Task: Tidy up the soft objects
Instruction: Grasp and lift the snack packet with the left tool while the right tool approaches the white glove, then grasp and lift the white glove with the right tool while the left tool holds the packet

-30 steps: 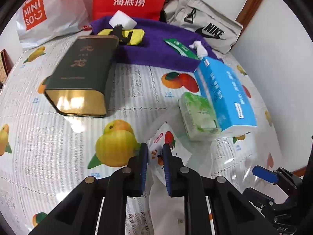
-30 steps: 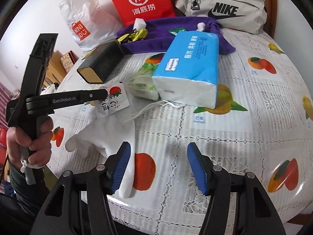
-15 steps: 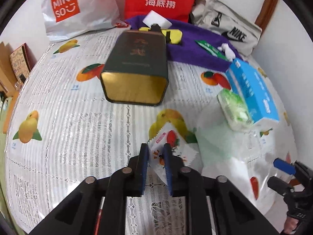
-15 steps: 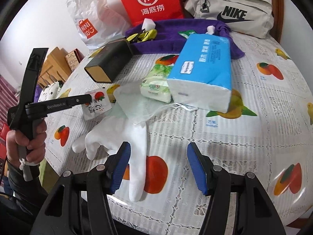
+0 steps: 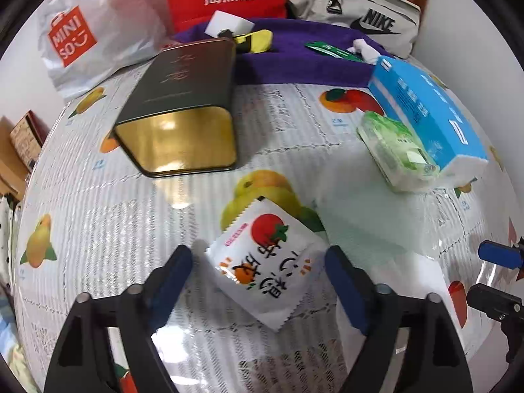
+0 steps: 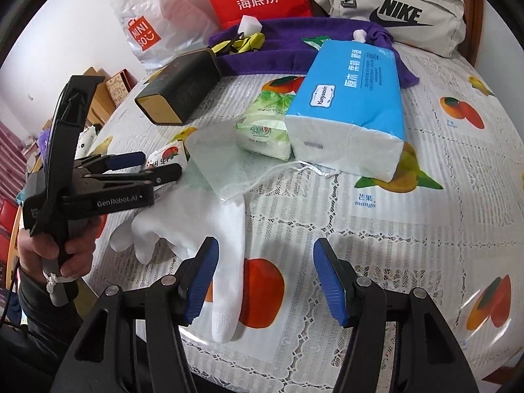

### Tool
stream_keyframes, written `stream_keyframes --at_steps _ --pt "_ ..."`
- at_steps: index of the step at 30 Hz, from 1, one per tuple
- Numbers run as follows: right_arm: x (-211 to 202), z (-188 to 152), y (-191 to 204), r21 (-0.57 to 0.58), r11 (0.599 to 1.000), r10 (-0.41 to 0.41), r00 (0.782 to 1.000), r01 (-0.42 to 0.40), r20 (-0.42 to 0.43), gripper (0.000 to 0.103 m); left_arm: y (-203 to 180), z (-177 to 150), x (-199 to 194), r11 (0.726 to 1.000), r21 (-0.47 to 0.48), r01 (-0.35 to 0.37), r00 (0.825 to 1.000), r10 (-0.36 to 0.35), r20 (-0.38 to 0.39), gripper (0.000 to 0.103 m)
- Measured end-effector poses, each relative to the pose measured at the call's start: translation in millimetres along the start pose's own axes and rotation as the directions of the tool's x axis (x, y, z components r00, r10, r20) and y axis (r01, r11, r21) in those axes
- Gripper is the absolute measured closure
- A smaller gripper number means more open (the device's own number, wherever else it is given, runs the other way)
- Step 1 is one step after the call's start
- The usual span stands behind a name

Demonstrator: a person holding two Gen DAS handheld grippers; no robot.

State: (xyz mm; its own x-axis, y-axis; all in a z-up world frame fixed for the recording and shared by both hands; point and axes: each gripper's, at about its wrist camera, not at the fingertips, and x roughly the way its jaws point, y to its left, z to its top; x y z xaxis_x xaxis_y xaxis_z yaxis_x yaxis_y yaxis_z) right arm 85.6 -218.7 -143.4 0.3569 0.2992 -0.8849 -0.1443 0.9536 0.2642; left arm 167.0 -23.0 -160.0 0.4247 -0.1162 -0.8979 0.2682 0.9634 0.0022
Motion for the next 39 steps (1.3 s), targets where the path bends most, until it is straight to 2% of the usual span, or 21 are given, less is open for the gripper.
stream_keyframes --at_steps 3,5,7,8,13,14,15,17,22,25,28,30,33,37,39 --pt "2 0 -1 0.004 1.000 0.004 1.000 -0.004 -0.006 0.043 1 0 2 1.000 -0.013 0.008 1.000 -0.008 0.008 0.014" --pt "4 -1 -1 0.003 1.000 0.003 1.000 -0.003 -0.009 0.043 1 0 2 1.000 0.000 0.008 1.000 -0.008 0.021 0.018" --pt "4 -1 1 0.002 1.000 0.004 1.000 -0.004 -0.010 0.043 0 -2 -2 1.000 0.006 0.012 0.999 -0.012 0.047 0.045" --pt "4 -1 1 0.002 1.000 0.005 1.000 -0.005 -0.010 0.043 -1 -1 -4 1.000 0.009 0.014 0.999 -0.014 0.052 0.049" --pt "9 0 10 -0.012 1.000 0.014 1.000 -0.014 -0.014 0.043 -2 -3 -7 0.999 0.032 0.015 0.998 -0.017 0.066 0.059" --pt "9 1 11 -0.015 1.000 0.016 1.000 -0.016 -0.014 0.043 0 -3 -8 1.000 0.027 0.015 0.997 -0.017 0.069 0.063" --pt "11 2 14 -0.017 1.000 0.021 1.000 -0.021 -0.014 0.043 3 -4 -10 1.000 0.018 0.005 0.997 -0.006 0.075 0.074" --pt "13 4 19 -0.021 0.999 0.034 0.999 -0.035 -0.014 0.043 14 -4 -13 1.000 -0.015 0.020 0.997 -0.019 0.073 0.076" --pt "22 9 30 -0.022 0.997 0.076 0.997 -0.077 -0.026 0.043 37 -9 -15 0.998 -0.062 0.004 0.997 0.001 0.077 0.077" --pt "29 13 38 -0.033 0.997 0.075 0.997 -0.076 -0.026 0.033 45 -12 -16 0.996 -0.081 0.023 0.997 -0.017 0.075 0.077" --pt "38 15 44 -0.033 0.995 0.091 0.995 -0.092 -0.038 0.030 48 -13 -15 0.995 -0.093 0.039 0.996 -0.031 0.078 0.077" --pt "40 16 49 -0.046 0.995 0.088 0.996 -0.090 -0.029 0.022 48 -12 -14 0.995 -0.095 0.043 0.996 -0.035 0.080 0.076" --pt "46 17 60 -0.080 0.994 0.075 0.997 -0.077 -0.022 0.019 50 -13 -15 0.993 -0.104 0.051 0.996 -0.042 0.081 0.076" --pt "53 14 82 -0.179 0.984 -0.016 1.000 0.019 0.018 0.022 54 -15 -16 0.990 -0.123 0.067 0.995 -0.057 0.081 0.076" --pt "56 11 90 -0.230 0.970 -0.066 0.997 0.075 0.047 0.041 56 -16 -16 0.990 -0.129 0.063 0.995 -0.053 0.080 0.076"
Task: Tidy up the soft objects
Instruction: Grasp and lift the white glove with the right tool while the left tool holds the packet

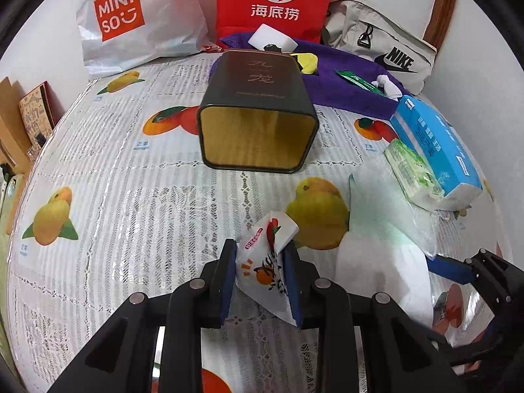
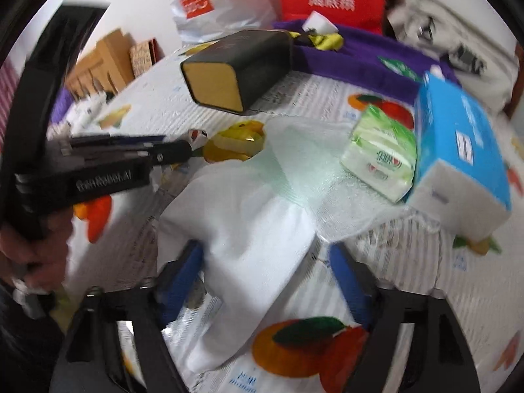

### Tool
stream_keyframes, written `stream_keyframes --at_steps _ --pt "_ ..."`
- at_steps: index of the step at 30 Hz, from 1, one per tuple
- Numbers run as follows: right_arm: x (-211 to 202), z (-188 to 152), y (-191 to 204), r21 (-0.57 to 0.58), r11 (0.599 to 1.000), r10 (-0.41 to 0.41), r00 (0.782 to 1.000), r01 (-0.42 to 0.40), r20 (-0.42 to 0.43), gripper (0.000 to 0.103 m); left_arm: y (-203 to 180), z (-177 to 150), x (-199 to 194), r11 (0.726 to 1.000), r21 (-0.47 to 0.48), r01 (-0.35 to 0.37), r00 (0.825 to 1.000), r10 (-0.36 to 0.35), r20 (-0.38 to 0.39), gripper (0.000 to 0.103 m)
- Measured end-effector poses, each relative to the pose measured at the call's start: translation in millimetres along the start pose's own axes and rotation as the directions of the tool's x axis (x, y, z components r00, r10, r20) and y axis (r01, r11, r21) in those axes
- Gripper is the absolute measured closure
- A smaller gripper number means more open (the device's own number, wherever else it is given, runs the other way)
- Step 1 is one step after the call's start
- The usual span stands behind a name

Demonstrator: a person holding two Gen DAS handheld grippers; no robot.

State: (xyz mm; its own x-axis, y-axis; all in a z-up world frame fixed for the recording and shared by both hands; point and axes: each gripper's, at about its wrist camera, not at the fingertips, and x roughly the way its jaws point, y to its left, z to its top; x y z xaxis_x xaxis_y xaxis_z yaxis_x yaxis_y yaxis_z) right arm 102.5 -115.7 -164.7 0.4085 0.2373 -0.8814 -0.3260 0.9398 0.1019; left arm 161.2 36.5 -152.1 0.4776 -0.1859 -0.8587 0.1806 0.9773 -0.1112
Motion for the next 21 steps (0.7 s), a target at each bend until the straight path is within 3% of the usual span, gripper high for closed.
stream_keyframes --at_steps 1,3,4,8,14,21 --pt "-1 0 3 -0.024 1.000 -0.019 1.000 0.019 0.011 0.046 0 0 0 1.000 0.000 -0.002 1.000 0.002 -0.001 0.076" --pt "-4 -1 7 -0.047 0.999 0.017 1.000 -0.016 0.022 0.082 0 -1 -1 1.000 0.000 -0.007 1.000 0.007 -0.001 0.076" --pt "-4 -2 8 -0.050 0.998 0.030 0.999 -0.029 0.022 0.087 1 -2 -2 1.000 -0.003 -0.009 1.000 0.009 -0.002 0.076" --pt "-9 -5 9 -0.057 0.997 0.047 0.998 -0.046 0.029 0.090 4 -4 -5 1.000 -0.022 -0.008 1.000 0.008 -0.001 0.076" --pt "-25 -18 7 -0.036 0.990 0.137 0.990 -0.137 0.016 0.090 11 -8 -11 0.998 -0.061 -0.007 1.000 0.007 -0.006 0.076" --pt "-50 -25 17 -0.067 0.977 0.209 0.976 -0.205 0.058 0.090 17 -13 -20 0.995 -0.099 -0.017 1.000 0.017 -0.003 0.076"
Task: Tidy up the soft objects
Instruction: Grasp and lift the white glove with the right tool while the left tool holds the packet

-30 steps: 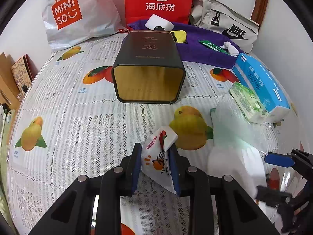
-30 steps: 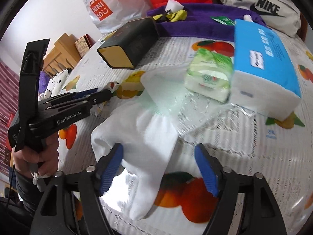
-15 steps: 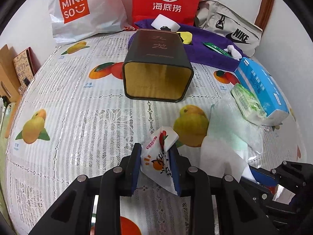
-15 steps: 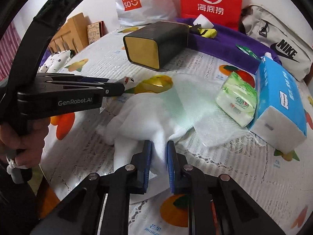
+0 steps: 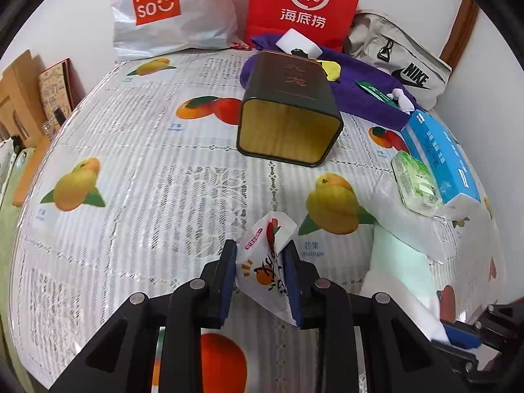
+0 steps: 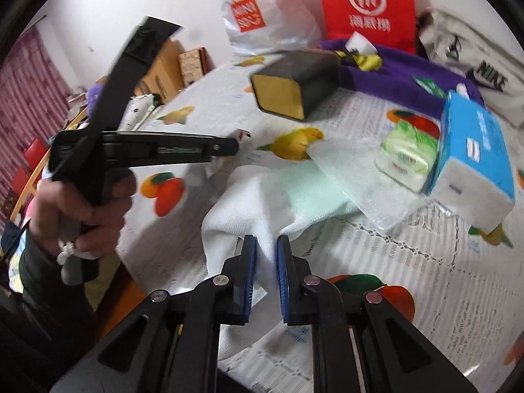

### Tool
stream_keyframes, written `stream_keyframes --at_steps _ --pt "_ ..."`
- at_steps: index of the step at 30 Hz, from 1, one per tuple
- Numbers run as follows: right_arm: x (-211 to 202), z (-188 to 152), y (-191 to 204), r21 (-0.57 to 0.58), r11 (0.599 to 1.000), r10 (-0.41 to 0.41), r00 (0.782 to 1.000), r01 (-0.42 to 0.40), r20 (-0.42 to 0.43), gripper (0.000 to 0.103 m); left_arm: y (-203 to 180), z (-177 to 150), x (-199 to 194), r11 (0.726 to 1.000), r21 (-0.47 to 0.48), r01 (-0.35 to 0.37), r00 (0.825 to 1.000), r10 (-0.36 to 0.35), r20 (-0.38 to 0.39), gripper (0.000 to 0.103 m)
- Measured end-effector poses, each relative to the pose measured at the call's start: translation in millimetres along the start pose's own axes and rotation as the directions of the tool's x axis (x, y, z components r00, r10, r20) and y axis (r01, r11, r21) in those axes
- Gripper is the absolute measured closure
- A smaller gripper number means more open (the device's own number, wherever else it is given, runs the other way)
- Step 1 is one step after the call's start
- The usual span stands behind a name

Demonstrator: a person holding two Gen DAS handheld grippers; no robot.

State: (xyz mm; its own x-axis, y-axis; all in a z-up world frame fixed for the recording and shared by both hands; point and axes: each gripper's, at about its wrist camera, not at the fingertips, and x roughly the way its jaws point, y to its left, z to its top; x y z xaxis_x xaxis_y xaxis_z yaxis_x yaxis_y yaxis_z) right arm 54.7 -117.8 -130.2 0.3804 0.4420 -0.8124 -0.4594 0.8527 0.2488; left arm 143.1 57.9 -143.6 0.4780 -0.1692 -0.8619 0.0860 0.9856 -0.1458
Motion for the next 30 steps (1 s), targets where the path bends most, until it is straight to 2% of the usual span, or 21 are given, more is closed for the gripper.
stream_keyframes --at_steps 6,11,15,23,30 --pt "-12 -4 7 -0.011 1.000 -0.029 1.000 0.029 0.001 0.090 -8 -7 -11 1.000 0.014 -0.011 1.000 0.010 0.010 0.076" --pt "-29 -19 -5 0.016 0.998 -0.057 0.998 0.057 -0.012 0.090 -18 -14 -14 1.000 0.030 -0.001 1.000 0.000 0.002 0.076" --pt "-41 -35 -22 0.060 0.991 -0.113 0.993 0.115 -0.041 0.090 -22 -16 -14 1.000 0.027 0.009 1.000 -0.009 -0.002 0.076" --pt "-64 -56 -73 0.213 0.948 -0.238 0.971 0.239 -0.031 0.090 -28 -14 -10 0.999 0.039 0.012 1.000 -0.012 -0.004 0.076" --pt "-68 -52 -98 0.274 0.919 -0.290 0.957 0.283 -0.017 0.090 -29 -10 1 0.999 0.041 0.007 1.000 -0.006 -0.027 0.076"
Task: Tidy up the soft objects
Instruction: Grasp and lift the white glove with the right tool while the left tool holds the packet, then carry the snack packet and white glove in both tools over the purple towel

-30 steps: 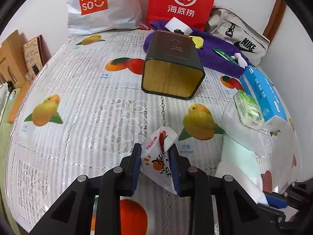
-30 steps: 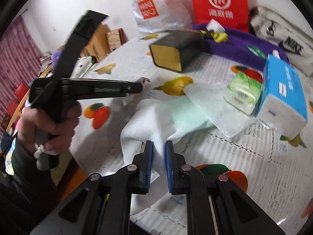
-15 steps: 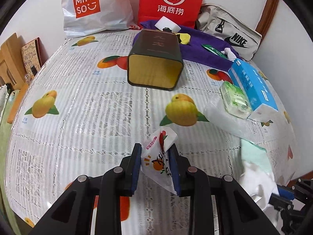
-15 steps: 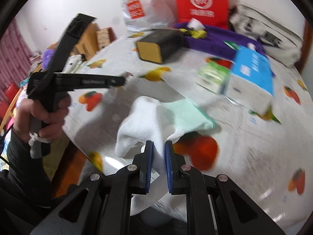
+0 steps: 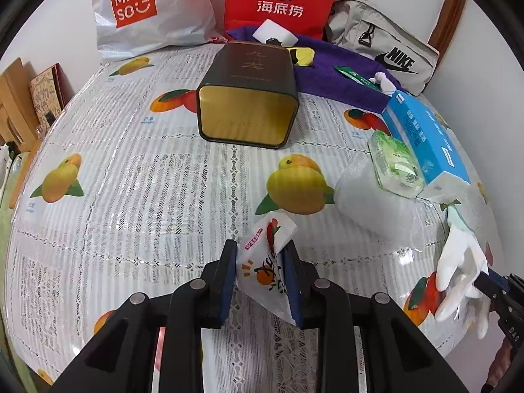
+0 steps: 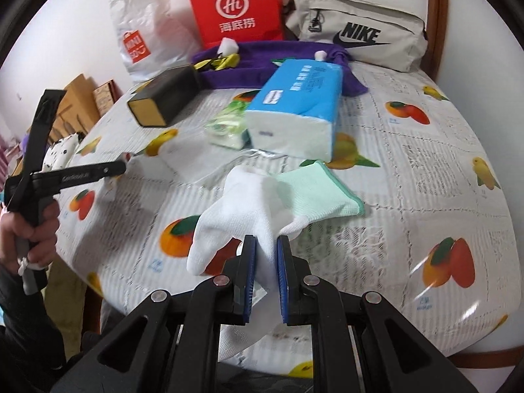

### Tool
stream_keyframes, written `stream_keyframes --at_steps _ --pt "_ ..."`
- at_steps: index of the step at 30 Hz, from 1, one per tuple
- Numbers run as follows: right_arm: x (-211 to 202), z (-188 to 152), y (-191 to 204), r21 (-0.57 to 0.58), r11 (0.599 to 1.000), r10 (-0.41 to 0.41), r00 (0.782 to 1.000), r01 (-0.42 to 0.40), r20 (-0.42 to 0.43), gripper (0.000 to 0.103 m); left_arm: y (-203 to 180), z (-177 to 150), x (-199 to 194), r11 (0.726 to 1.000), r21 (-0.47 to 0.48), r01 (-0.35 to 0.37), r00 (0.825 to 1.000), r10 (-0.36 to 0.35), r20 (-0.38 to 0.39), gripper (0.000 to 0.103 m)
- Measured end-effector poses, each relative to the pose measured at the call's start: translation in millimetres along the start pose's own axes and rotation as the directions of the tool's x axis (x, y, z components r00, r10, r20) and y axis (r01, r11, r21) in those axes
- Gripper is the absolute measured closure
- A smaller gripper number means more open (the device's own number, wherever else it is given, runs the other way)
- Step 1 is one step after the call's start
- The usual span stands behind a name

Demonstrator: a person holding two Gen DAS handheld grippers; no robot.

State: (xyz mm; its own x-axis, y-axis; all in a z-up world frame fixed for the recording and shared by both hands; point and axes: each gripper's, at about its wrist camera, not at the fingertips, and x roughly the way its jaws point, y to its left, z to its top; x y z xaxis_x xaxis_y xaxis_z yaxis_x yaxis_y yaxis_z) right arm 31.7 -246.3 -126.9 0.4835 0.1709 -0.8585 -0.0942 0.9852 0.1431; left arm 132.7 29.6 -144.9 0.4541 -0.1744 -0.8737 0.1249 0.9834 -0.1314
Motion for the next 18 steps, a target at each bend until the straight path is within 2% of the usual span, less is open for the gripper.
stream_keyframes --at_steps 8,18 --pt "15 6 -1 0.002 1.000 -0.026 1.000 0.026 -0.007 0.090 3 6 5 1.000 -0.010 -0.008 1.000 0.008 -0.023 0.076" --pt "5 12 0 0.001 1.000 0.000 1.000 0.000 -0.009 0.090 -2 11 -5 0.999 -0.034 0.009 1.000 -0.010 -0.026 0.076"
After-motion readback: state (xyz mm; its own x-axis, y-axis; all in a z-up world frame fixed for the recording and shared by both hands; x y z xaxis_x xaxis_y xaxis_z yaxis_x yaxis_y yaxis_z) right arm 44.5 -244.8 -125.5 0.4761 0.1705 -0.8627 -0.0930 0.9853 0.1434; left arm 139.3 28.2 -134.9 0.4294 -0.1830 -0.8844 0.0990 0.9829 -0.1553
